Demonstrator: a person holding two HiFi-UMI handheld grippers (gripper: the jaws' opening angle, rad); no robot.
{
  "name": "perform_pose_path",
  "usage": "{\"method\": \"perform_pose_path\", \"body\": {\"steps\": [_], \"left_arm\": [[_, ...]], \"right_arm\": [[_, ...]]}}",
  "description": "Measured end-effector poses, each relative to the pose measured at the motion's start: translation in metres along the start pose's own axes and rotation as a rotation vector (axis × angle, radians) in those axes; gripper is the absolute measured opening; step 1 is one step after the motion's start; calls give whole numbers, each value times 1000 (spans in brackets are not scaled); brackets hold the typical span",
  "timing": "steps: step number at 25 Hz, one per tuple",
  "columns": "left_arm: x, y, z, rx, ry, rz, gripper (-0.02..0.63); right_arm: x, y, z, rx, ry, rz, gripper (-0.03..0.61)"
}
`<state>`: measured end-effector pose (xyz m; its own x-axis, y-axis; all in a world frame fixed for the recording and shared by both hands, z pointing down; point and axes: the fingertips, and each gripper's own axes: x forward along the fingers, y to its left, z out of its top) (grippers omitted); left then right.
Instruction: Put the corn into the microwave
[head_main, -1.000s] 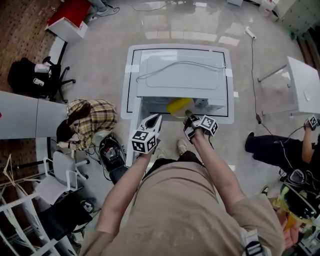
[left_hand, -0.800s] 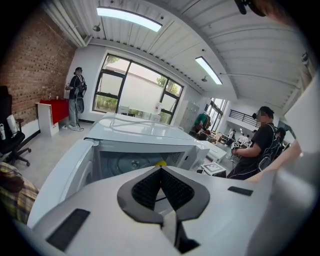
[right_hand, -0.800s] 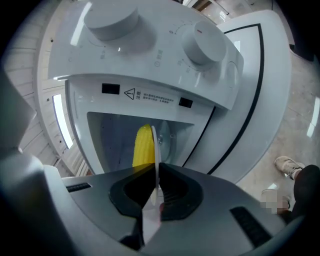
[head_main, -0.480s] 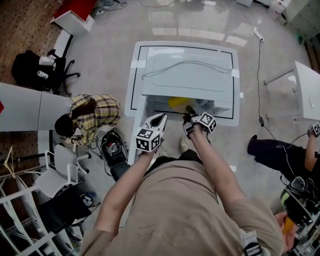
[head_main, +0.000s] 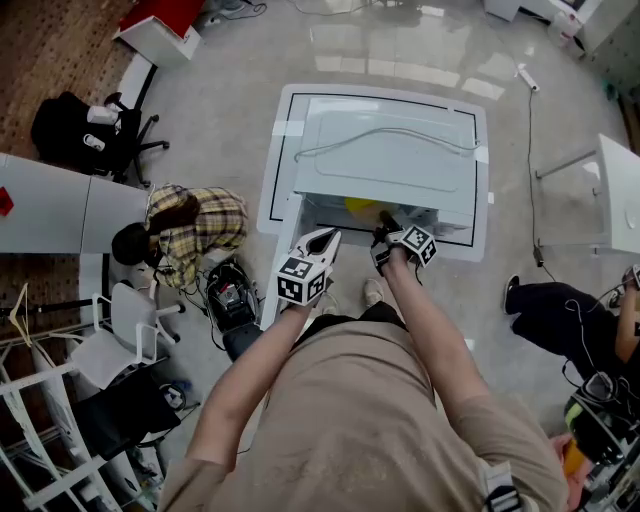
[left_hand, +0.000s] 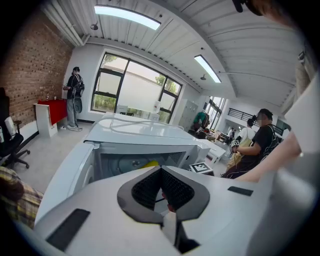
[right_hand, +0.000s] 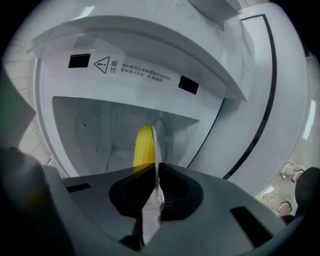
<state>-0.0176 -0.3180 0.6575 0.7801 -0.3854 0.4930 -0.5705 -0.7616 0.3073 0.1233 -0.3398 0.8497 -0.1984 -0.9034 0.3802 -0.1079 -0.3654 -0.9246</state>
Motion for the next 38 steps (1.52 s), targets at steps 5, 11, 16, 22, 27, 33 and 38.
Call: {"method": "perform_pose_path", "body": {"steps": [5,11,16,22,27,33,38], "left_arm": [[-4,4,1,2,-1,9,5],[-9,9,0,3,3,17,5],[-8,11,-1,5,3,21,5],[-7,12,-1,3,-1,19,5],[-6,12,2,3,-2,15,5],[-7,16,5,-4,-12,17,5],[-7,17,8,-10,-20,14,5]], "right_arm": [[5,-4,-1,2,-2,-11,17],[9,-8,-1,-4,-11,-12,15],[18,-14,4,10,-15,-36,15],[23,-14,6,22,-22,-85,15],[28,-13,10,-56,-14,-150,17],[33,3,0,-179,80,-149,173],[31,1,-8,-255,159,-189,183]]}}
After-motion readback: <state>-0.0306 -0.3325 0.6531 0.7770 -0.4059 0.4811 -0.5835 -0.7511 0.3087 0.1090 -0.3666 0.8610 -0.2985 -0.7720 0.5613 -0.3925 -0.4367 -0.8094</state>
